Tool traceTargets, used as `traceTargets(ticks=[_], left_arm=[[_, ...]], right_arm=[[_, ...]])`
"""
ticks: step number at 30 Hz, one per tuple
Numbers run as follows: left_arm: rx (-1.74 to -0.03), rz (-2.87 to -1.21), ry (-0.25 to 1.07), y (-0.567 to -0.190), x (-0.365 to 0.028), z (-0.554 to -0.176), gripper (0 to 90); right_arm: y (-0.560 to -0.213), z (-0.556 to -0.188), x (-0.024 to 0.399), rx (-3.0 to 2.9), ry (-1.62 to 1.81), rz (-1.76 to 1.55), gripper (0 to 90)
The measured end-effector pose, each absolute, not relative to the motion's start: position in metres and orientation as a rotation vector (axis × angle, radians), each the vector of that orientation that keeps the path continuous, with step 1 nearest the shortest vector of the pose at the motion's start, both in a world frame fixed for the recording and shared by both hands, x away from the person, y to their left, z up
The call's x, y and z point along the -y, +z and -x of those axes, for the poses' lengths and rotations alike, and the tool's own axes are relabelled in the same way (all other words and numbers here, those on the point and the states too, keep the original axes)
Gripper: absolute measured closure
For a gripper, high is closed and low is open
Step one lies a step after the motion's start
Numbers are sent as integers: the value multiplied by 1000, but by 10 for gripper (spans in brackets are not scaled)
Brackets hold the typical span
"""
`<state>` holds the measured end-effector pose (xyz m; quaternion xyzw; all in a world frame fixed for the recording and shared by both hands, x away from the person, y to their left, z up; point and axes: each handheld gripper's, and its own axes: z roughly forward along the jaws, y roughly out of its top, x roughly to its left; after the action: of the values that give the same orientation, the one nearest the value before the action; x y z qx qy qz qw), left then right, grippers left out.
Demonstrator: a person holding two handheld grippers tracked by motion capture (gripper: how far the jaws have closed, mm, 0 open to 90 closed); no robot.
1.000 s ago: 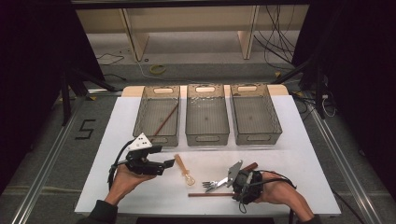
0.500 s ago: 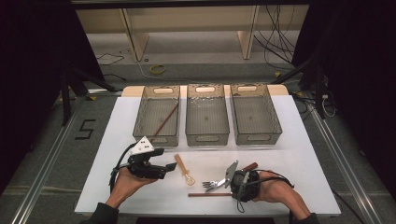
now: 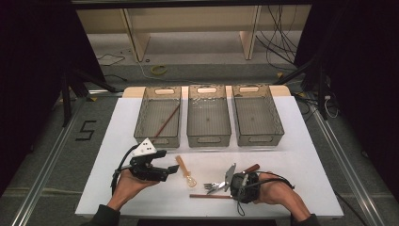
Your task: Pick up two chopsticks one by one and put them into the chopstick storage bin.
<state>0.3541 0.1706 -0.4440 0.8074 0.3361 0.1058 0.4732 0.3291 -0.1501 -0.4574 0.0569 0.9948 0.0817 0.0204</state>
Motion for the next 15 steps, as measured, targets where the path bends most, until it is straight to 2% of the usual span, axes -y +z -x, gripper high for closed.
traceTargets(ticks=[15], left_arm=[[-800,-1983,255,-441,-168,-353,222]], right_arm=[[-450,-322,150,-3068,316,-63,857]])
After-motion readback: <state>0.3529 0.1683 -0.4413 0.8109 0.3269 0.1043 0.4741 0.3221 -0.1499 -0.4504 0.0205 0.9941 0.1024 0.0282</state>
